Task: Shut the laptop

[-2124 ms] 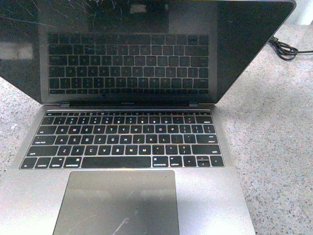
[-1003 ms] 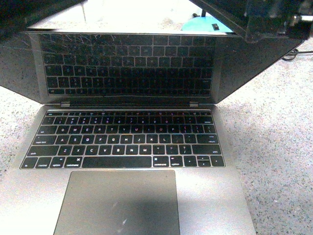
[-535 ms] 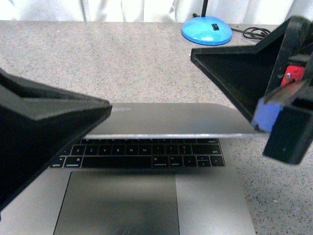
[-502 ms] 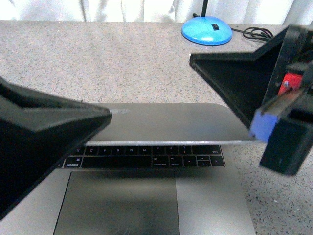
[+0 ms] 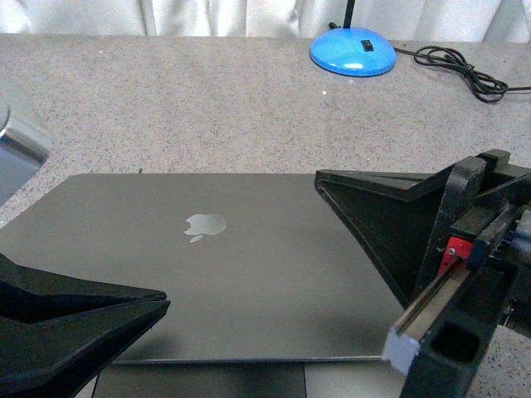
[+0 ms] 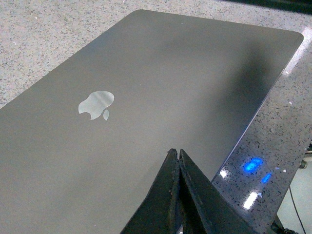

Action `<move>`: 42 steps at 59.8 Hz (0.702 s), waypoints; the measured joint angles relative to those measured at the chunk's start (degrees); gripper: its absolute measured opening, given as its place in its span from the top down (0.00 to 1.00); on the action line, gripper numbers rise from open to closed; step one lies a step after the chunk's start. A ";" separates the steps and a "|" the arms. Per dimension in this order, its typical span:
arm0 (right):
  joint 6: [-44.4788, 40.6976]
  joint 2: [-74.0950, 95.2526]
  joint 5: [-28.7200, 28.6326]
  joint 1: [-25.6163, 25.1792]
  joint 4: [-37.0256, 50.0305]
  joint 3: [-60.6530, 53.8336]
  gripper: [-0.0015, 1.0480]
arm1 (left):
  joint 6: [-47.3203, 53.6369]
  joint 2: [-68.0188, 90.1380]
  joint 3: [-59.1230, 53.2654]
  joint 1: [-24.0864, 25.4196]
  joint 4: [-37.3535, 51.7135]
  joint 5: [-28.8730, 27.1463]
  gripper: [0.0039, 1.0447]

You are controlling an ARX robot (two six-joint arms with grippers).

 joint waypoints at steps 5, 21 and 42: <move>-0.61 -1.79 -0.63 -1.36 -2.54 1.03 0.99 | 0.98 0.33 0.37 0.66 -1.86 0.81 0.96; -4.02 -5.79 3.28 -4.79 -6.91 3.48 0.99 | 5.01 0.52 4.37 4.15 -10.58 0.57 0.96; -10.93 -10.23 13.29 -8.76 -9.86 4.35 0.99 | 10.64 -0.72 8.79 8.83 -21.97 0.63 0.96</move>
